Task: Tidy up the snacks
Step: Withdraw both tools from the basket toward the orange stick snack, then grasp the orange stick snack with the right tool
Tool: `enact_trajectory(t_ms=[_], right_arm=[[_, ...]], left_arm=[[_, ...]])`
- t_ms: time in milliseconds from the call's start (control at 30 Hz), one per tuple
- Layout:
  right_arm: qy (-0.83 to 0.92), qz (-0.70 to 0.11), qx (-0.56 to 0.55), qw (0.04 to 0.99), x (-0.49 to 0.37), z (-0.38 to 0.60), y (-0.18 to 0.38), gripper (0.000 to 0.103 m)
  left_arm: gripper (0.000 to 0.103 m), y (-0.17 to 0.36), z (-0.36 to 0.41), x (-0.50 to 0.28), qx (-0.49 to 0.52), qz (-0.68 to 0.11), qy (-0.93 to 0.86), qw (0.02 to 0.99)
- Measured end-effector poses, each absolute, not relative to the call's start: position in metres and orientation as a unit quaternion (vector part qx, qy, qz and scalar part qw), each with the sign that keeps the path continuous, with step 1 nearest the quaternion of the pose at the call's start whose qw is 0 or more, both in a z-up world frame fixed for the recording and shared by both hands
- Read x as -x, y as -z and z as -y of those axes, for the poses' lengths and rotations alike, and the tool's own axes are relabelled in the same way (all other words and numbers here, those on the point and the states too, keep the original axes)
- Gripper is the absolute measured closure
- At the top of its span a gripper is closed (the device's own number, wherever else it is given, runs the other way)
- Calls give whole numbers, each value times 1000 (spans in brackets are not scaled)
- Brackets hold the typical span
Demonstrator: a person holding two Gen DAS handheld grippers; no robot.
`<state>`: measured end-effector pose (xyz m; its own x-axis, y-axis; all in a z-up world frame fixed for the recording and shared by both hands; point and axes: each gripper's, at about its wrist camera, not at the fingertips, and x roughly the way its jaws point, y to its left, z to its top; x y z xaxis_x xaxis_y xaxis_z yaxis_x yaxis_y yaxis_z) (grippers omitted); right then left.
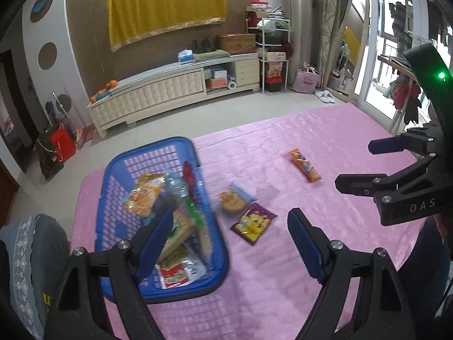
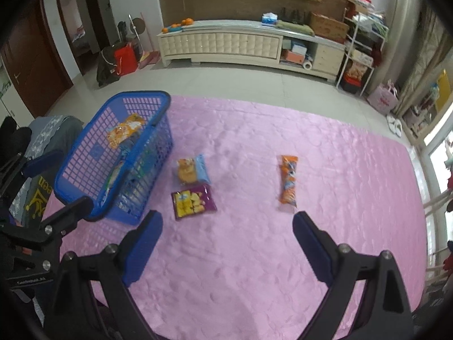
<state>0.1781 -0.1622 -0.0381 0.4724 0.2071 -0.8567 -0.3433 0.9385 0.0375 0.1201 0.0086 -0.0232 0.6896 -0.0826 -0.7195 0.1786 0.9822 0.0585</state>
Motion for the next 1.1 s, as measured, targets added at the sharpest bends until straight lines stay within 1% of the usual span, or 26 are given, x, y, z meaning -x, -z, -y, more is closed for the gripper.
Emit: enact_trajectory(t_ms=[233, 367, 633, 933, 1100], right_arm=[[-167, -471, 43, 865, -176, 201, 40, 8], [-165, -475, 43, 863, -184, 218, 50, 8], [-181, -492, 5, 852, -211, 249, 87, 8], [-186, -497, 0, 848, -252, 259, 132, 8], [-194, -501, 6, 843, -274, 255, 158, 8]], left_arm=[[20, 37, 25, -133, -55, -400, 84, 911], [20, 51, 41, -143, -57, -414, 87, 904], [20, 82, 56, -164, -53, -445, 73, 891], [20, 124, 56, -200, -38, -483, 52, 873], [20, 138, 64, -206, -109, -471, 26, 875]])
